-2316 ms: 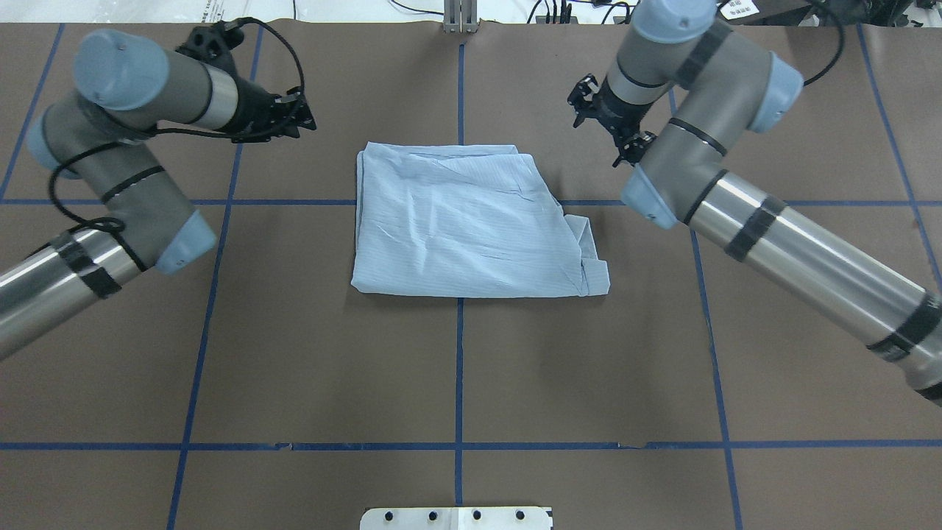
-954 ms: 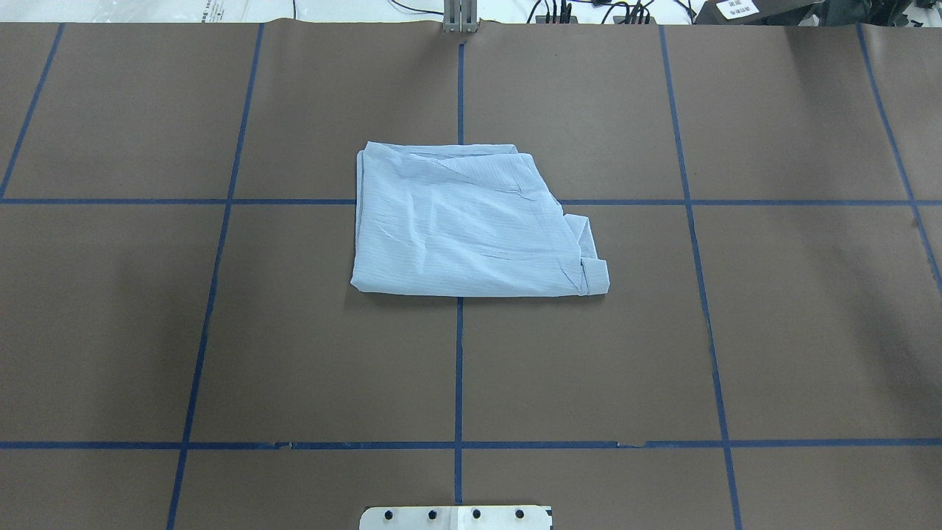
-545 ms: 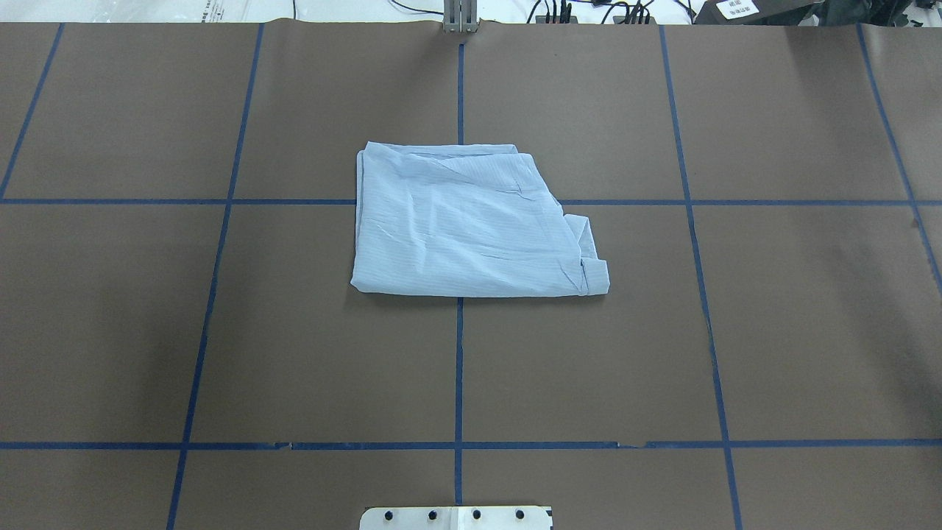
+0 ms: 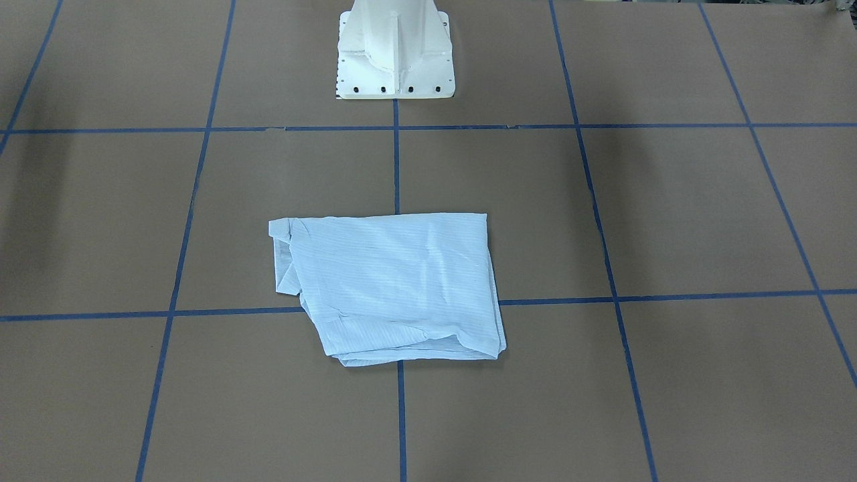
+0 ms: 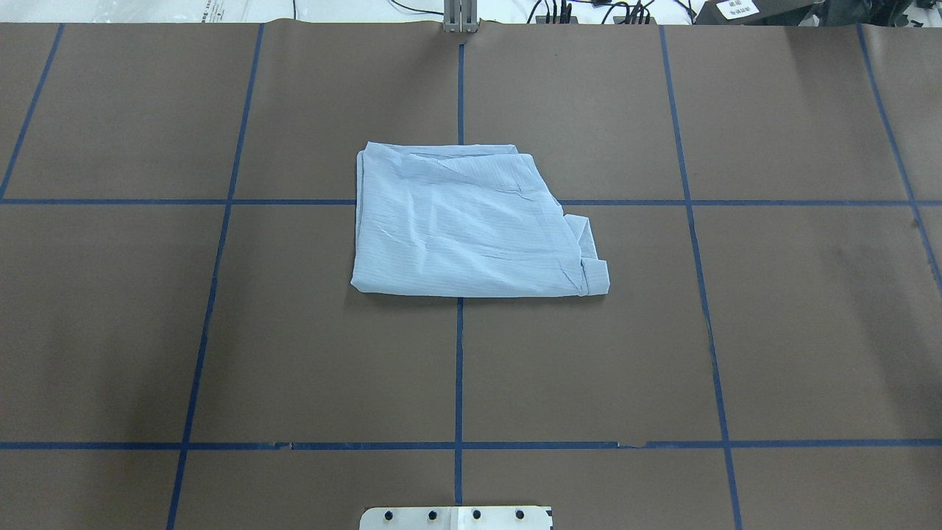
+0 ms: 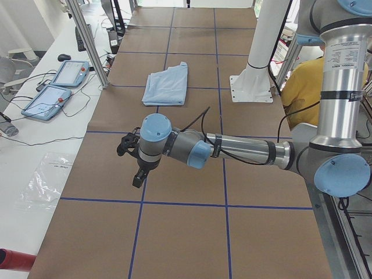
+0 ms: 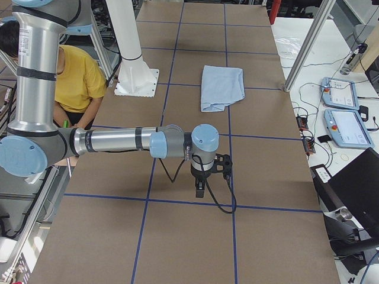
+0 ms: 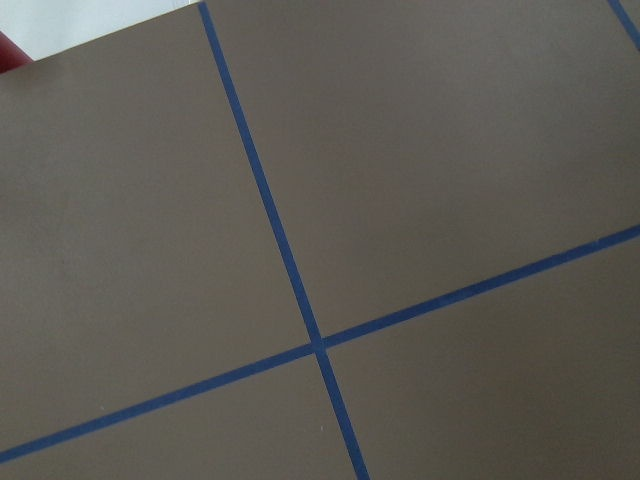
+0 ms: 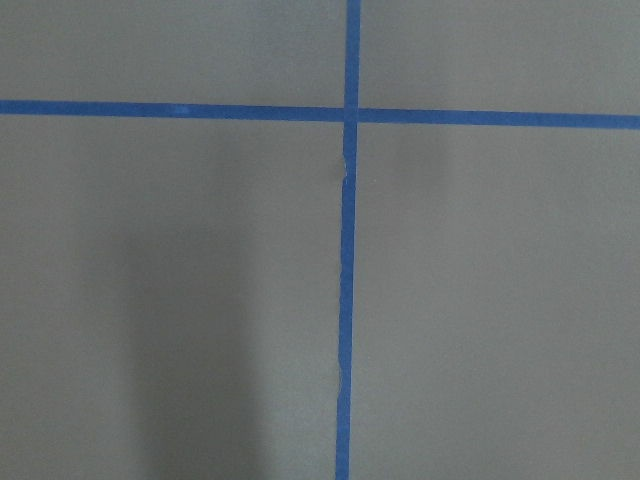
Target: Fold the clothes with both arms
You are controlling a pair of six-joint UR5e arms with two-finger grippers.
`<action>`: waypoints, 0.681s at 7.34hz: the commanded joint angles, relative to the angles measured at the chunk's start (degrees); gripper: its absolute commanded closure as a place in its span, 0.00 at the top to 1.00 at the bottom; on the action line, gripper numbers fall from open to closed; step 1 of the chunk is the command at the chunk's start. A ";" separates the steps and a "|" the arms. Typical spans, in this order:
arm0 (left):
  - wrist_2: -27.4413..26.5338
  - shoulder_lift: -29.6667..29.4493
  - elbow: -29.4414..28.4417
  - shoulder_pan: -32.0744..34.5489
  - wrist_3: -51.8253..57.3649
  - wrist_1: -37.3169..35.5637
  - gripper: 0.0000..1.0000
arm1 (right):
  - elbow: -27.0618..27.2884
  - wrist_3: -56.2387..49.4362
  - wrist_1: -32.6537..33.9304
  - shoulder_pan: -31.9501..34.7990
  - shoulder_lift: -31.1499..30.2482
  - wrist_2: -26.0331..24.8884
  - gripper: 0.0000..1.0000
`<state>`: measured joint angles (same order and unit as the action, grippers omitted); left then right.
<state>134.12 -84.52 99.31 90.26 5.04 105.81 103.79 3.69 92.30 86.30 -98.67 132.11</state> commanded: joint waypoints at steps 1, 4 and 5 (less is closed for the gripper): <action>0.00 1.72 0.89 0.09 0.41 -0.08 1.00 | 0.89 -0.35 -0.19 0.09 -0.21 0.25 1.00; -0.44 2.34 2.81 0.26 0.67 -0.17 1.00 | 2.21 -0.44 -0.01 -0.08 -1.35 0.78 1.00; -0.44 2.16 3.00 0.35 0.67 -0.17 1.00 | 2.20 -0.09 0.07 -0.08 -1.00 0.87 1.00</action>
<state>133.65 -82.27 101.72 90.50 5.82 105.72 105.94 3.34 92.26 86.27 -99.84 132.87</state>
